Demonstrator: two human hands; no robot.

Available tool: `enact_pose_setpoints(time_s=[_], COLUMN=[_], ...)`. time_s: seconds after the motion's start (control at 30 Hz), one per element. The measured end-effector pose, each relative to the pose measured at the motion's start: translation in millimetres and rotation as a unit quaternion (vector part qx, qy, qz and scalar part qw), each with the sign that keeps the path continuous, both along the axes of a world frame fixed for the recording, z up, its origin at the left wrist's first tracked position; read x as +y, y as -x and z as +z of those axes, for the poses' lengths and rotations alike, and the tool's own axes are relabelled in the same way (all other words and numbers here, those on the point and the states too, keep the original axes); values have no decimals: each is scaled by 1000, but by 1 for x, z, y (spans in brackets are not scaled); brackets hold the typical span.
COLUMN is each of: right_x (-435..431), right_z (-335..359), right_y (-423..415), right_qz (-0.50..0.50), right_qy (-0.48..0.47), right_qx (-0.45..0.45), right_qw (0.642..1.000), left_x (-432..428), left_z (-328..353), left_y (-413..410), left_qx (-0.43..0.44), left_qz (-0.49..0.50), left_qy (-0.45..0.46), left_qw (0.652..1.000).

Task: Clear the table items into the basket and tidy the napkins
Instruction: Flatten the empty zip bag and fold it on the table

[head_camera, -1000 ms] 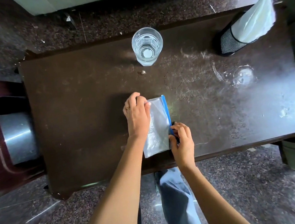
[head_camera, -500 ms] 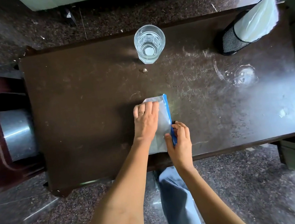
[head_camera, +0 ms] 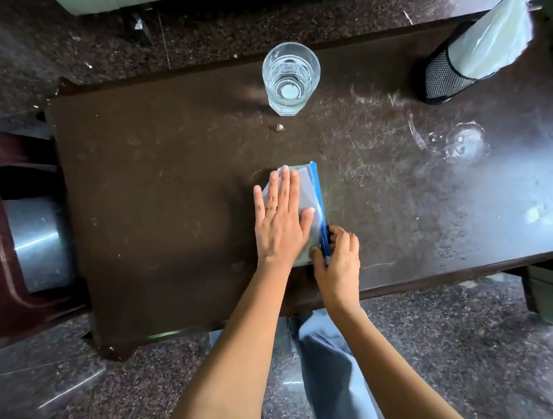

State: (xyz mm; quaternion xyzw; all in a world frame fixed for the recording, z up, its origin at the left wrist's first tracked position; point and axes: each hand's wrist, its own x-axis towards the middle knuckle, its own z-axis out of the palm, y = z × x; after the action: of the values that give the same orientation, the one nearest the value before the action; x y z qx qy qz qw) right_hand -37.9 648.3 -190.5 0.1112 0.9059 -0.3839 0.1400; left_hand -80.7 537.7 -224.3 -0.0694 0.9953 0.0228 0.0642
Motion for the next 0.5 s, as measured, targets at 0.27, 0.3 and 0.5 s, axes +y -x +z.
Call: enact_pose_setpoints(time_s=[0.27,0.3,0.5], right_x=[-7,-7,-18], right_z=[5,5,8], right_y=[8,9,15], right_qz=[-10,-7,-10], right_qy=[-23,-36,-51], right_qx=[-56,-60,-90], right_qw=[998,998,995], left_x=[-35,-39,-39], left_z=[0,1,2], left_y=[21,23,25], left_qx=[-31,-37,-88], left_qz=[-16,-29,-76], left_qy=[-30,-23,52], left_qw=[999,999,992])
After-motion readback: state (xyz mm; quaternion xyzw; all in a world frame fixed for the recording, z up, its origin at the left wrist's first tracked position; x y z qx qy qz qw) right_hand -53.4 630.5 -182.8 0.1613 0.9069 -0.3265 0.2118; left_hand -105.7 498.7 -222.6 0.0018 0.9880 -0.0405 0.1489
